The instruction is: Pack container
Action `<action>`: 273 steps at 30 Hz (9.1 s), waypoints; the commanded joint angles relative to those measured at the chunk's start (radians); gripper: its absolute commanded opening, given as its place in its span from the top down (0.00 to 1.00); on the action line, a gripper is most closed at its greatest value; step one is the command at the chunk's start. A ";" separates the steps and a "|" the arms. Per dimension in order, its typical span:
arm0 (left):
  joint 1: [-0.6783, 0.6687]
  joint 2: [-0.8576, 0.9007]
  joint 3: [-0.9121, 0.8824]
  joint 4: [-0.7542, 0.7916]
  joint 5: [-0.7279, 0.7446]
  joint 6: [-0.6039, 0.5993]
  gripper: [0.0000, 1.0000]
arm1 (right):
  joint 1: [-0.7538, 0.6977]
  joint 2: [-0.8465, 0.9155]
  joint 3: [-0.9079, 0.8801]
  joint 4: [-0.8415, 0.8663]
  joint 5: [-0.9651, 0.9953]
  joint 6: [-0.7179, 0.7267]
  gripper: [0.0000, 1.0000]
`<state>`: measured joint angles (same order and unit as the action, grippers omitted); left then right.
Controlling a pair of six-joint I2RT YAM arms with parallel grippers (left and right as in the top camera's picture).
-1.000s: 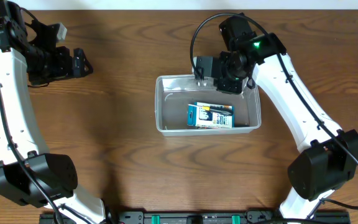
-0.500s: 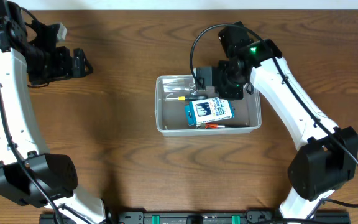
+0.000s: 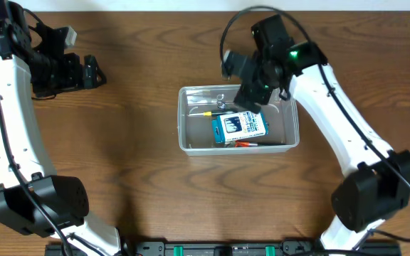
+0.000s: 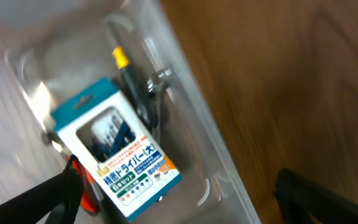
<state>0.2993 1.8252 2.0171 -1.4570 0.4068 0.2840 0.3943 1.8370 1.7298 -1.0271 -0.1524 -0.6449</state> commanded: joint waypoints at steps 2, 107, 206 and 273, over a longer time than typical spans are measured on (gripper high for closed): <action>0.003 -0.003 -0.004 0.000 -0.008 -0.013 0.02 | -0.032 -0.174 0.052 0.010 0.106 0.325 0.01; 0.003 -0.003 -0.004 0.000 -0.008 -0.013 0.02 | -0.439 -1.706 -0.853 0.405 0.149 0.598 0.01; 0.003 -0.002 -0.004 0.000 -0.008 -0.013 0.02 | -0.400 -1.831 -1.715 0.938 0.118 0.562 0.01; -0.373 -1.718 -1.687 1.656 -0.021 -0.159 0.02 | -0.400 -1.831 -1.715 0.938 0.118 0.562 0.01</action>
<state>-0.0891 0.1467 0.3428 0.1825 0.4026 0.1307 -0.0147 0.0143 0.0212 -0.0917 -0.0303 -0.0704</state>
